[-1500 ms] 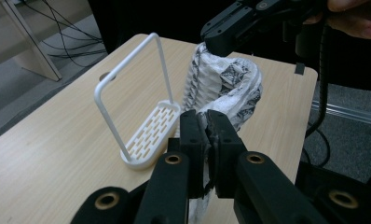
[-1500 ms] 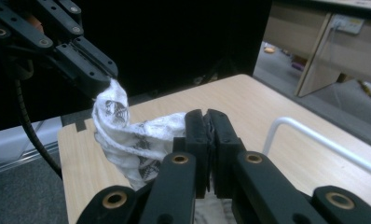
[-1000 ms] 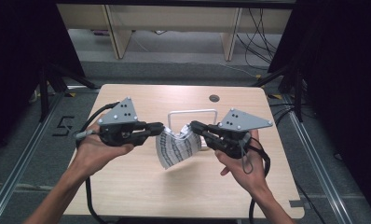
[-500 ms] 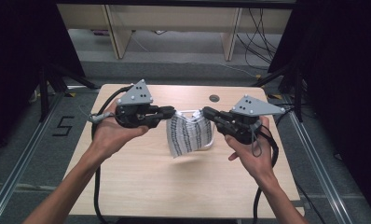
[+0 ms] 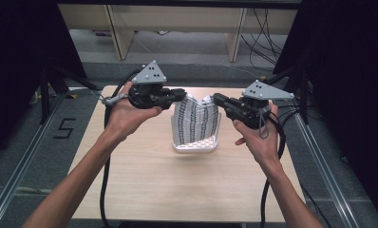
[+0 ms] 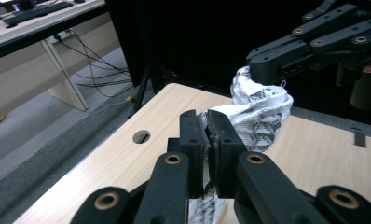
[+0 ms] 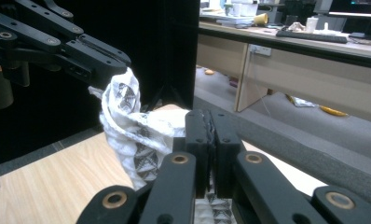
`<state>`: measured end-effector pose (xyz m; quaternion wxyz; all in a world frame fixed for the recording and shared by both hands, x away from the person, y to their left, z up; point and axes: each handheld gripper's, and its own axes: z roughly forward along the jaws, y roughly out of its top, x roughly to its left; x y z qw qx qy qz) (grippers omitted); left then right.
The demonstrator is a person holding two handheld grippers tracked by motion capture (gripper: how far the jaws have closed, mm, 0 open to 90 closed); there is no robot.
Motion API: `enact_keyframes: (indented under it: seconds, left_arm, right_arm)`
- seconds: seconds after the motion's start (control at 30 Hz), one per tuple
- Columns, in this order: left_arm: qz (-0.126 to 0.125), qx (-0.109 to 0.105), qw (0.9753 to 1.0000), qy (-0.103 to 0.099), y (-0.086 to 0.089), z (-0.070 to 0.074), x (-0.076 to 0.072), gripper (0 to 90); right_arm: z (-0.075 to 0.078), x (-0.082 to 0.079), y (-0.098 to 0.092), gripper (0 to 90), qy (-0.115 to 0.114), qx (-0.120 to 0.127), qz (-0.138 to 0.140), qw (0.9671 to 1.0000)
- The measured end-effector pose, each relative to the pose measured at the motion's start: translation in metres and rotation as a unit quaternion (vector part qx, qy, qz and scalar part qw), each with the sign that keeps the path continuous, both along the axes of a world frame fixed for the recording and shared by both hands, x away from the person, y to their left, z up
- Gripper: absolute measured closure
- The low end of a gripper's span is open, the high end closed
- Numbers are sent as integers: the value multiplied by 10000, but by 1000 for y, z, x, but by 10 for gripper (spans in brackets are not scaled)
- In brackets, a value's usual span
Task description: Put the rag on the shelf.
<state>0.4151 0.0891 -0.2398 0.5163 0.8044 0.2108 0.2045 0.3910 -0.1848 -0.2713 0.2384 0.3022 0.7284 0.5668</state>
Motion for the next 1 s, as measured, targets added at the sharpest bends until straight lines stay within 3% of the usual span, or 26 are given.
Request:
enact_keyframes:
  seconds: [0.3,0.47,0.53,0.63,0.73,1.0]
  left_arm:
    - [321,-176,9993,27,-3,1,30,850]
    - [536,-351,9979,95,-2,0,46,849]
    - [614,-417,9972,122,-2,-2,55,849]
    - [707,-528,9959,209,-3,-8,66,849]
    - [736,-641,9947,318,-5,-13,76,848]
    - [974,-681,9914,542,-6,-26,98,846]
  right_arm:
    - [4,26,-3,884,84,74,-138,9998]
    - [7,44,2,883,35,-84,-248,9996]
    - [6,57,6,883,198,-47,-337,9992]
    - [5,65,7,883,148,-77,-402,9991]
    - [3,75,8,883,284,-62,-422,9987]
    - [-11,102,9,881,518,0,-586,9969]
